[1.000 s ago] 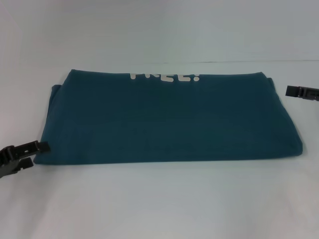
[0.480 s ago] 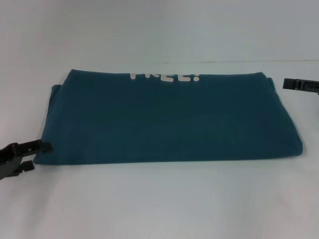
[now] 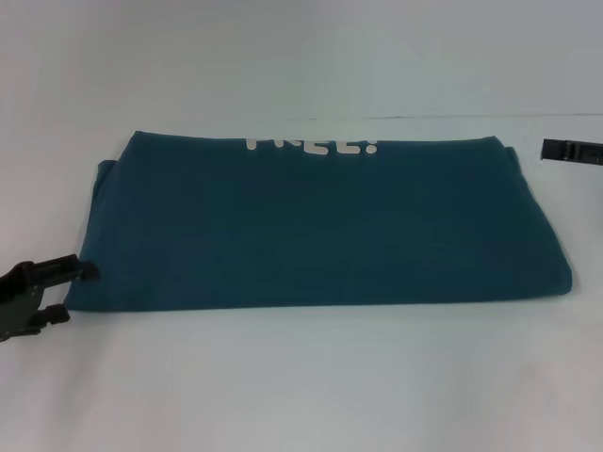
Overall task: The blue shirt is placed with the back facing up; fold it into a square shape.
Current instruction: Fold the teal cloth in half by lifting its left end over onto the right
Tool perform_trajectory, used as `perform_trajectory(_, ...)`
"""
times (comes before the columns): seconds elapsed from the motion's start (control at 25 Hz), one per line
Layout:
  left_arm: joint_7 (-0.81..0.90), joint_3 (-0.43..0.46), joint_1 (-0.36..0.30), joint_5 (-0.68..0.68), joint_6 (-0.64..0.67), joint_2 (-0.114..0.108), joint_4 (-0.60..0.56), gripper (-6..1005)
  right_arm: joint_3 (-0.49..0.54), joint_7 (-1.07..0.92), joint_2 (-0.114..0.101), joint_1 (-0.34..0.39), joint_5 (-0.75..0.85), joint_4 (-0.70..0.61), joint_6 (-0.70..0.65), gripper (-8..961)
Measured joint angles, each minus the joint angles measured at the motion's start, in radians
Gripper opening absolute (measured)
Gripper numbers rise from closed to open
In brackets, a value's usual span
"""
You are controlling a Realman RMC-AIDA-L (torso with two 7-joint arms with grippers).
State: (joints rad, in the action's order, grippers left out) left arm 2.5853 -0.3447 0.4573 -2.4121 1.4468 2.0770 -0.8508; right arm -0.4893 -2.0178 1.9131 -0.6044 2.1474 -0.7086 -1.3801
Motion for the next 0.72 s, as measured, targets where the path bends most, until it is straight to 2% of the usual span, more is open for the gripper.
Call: perform_trajectory(0.72,0.027,0.000,0.012,-0.032,-0.041,-0.006,0.027,891,0.000,-0.002,-0.010,0.004,0.000,-0.006,0.009,923)
